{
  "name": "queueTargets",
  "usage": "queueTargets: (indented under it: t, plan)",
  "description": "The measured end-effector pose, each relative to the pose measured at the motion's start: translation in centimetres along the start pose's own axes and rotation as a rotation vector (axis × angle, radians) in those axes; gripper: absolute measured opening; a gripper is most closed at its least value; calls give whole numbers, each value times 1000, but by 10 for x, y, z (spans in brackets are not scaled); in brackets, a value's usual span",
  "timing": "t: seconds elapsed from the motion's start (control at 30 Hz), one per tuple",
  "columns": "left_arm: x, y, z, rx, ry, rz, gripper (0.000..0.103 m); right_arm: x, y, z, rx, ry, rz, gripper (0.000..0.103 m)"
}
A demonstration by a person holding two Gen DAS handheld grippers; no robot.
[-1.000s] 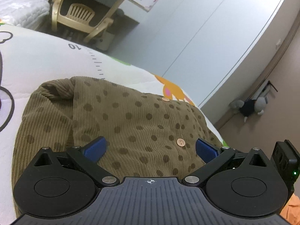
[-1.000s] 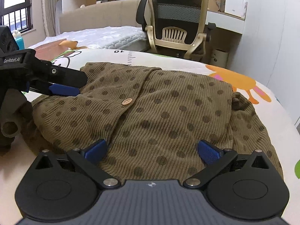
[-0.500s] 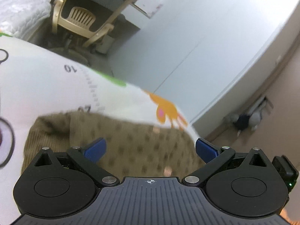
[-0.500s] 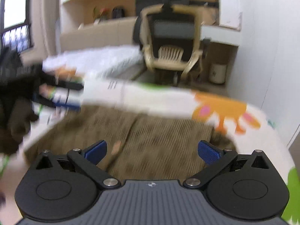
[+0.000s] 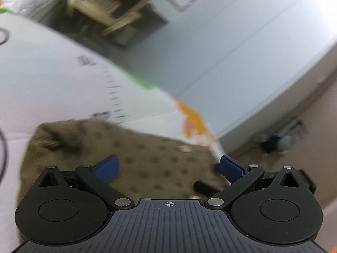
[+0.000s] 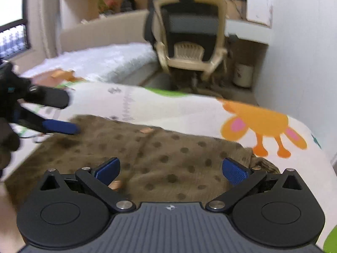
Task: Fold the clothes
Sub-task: 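Smooth the polka-dot shirt flat with both open grippers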
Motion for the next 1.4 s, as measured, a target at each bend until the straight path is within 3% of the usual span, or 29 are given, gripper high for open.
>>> queueTargets:
  t: [0.07, 0.13, 0.27, 0.4, 0.63, 0.73, 0.77, 0.83, 0.87, 0.97, 1.03, 1.13, 1.17, 1.3, 1.37, 1.4]
  plan:
    - [-5, -8, 5, -39, -3, -16, 103, -5, 5, -4, 51, -10, -3, 103]
    - [-11, -23, 4, 14, -4, -45, 103, -14, -3, -5, 84, -33, -49, 103]
    - [-21, -34, 8, 73, -43, -53, 103, -34, -13, -21, 10, 65, -47, 103]
    - [-27, -24, 12, 86, -85, -74, 103, -32, -12, -18, 16, 50, -43, 103]
    - [-19, 18, -8, 196, 30, 101, 103, -31, -12, -13, 28, 38, -33, 103]
    - [-6, 10, -22, 230, 68, 77, 103, -33, -10, -13, 29, 35, -27, 103]
    - [-3, -1, -28, 219, 75, 16, 103, -34, -9, -14, 27, 36, -28, 103]
    - [8, -12, -32, 173, 69, -5, 103, -35, -10, -15, 21, 41, -30, 103]
    - [16, -12, -32, 177, 78, -6, 103, -36, -9, -16, 19, 43, -31, 103]
    - [41, 6, -31, 67, 164, 57, 103, -38, -8, -16, 14, 39, -29, 103]
    - [47, 24, -25, 80, 128, 106, 103, -38, -7, -16, 11, 33, -27, 103]
    - [41, 46, -10, 230, -62, 145, 103, -38, -7, -15, 20, 28, -29, 103]
    - [34, 53, -9, 243, -86, 141, 103, -38, -8, -16, 21, 29, -31, 103]
    - [-7, 65, 3, 92, -149, 7, 103, -36, -8, -16, 25, 38, -43, 103]
    - [-29, 55, 8, 81, -194, -102, 103, -33, 1, -17, 28, 20, -50, 103]
    - [-40, 51, 8, 119, -216, -139, 103, -32, 6, -18, 29, 8, -54, 103]
Point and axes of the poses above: each gripper's, at about its wrist camera, not at the fingertips, and y roughly against the way its jaws point, z to its right, x to its top, the point moved 2 cm from there along -y, roughly the way its jaws point, and after that the axes turned 11 degrees about x, right-handed, at the moved point
